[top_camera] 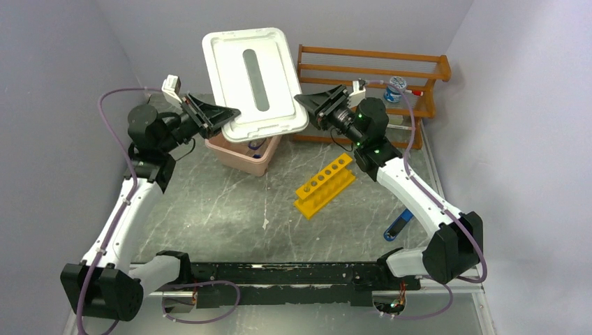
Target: Organize the chemistry lab equipment
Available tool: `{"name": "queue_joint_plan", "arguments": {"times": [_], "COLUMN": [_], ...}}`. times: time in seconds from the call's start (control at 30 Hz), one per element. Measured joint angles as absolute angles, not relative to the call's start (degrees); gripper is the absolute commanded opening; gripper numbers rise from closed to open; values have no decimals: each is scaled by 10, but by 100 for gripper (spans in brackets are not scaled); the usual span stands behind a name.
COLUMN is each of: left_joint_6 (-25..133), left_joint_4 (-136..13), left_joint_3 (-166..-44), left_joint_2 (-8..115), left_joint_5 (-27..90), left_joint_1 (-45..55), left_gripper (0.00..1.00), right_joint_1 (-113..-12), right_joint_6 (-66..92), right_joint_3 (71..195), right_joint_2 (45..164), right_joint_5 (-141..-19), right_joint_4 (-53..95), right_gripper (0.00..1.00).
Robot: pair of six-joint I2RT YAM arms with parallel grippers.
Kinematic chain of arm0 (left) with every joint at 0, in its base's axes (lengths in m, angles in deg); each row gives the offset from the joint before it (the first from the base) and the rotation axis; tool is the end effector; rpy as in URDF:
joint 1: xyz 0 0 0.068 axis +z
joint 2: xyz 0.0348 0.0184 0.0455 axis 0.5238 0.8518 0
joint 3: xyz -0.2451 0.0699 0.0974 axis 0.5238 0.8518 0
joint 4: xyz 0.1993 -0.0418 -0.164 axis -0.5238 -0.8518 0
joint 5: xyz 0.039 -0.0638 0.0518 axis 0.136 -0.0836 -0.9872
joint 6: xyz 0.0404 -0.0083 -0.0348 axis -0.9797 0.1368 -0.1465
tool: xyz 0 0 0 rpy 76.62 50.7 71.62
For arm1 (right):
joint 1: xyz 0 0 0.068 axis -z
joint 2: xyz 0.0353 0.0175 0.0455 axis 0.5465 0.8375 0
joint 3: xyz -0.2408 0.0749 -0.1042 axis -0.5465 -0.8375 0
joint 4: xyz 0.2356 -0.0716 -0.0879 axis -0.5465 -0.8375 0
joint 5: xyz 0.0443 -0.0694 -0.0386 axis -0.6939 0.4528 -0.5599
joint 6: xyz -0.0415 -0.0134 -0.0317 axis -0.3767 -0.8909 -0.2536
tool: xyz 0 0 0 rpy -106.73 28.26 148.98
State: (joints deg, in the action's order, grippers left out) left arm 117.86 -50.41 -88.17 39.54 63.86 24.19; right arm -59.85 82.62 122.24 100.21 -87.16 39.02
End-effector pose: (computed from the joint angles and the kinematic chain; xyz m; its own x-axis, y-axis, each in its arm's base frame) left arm 0.2378 -0.0543 0.3933 -0.6818 -0.6545 -0.3267 0.3062 0.1502 -0.9400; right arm 0.2822 0.1523 0.3876 -0.6277 0.7359 -0.2539 -0.2316 0.1348 0.9634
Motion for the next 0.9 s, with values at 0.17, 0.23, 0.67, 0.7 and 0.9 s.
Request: {"name": "queue_joint_plan", "arguments": {"times": [0.17,0.23,0.67,0.7,0.9], "left_joint_6": [1071,1018,824,825,845], "left_joint_4": [-607,-667,-854,-851,-808], "left_joint_3": [-977,-1014,-1090,-1090,-1091], "left_joint_2": [452,477,658,669,715], "left_joint_5": [679,691,763,770,818], "left_joint_1": [276,299,360,360,360], "left_gripper": [5,5,5,5,5], "right_joint_1": [-592,-587,-583,-583,-583], "right_joint_6": [741,708,558,556,550], "right_joint_3": [1228,1239,1288,1288,1288], "right_joint_2": [1004,1008,1020,1021,1022], "right_joint_5": [-896,-893,-846,-845,-844], "right_joint_4": [322,291,152,149,145], "right_gripper": [64,65,64,64,63]}}
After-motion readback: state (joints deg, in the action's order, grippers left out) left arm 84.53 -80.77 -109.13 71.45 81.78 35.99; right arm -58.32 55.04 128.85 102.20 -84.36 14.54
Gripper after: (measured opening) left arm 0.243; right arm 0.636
